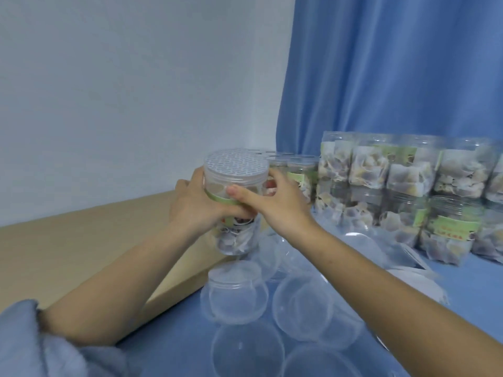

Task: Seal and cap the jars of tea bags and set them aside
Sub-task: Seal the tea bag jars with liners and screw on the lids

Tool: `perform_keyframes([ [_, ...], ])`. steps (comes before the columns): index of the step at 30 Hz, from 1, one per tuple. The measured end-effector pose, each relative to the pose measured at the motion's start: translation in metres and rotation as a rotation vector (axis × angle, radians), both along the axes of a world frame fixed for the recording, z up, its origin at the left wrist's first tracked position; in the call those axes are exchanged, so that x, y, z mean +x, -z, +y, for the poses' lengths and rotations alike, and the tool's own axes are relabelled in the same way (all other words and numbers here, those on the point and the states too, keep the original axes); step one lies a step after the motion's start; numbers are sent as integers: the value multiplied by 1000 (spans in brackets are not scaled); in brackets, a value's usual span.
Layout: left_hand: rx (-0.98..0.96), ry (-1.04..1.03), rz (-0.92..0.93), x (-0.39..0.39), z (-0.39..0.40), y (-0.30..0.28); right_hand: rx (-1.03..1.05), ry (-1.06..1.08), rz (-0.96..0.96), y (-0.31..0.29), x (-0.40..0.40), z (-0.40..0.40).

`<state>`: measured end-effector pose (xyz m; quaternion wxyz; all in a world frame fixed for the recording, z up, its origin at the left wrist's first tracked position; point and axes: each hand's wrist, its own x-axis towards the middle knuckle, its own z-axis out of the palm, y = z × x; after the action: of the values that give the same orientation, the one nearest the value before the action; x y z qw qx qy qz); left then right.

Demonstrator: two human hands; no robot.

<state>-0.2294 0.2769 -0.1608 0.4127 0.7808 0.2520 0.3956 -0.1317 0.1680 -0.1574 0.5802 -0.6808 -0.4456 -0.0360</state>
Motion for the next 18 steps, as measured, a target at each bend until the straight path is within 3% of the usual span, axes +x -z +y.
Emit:
perform_keyframes([
  [5,-130,35,-22,-17,40,21,-118,-17,15,21,-9,52],
  [13,-138,-23,83,-19,76,48,-318,-89,-23,37,-4,95],
  [18,-169,-67,99,9,112,55,-451,-72,117,33,38,132],
])
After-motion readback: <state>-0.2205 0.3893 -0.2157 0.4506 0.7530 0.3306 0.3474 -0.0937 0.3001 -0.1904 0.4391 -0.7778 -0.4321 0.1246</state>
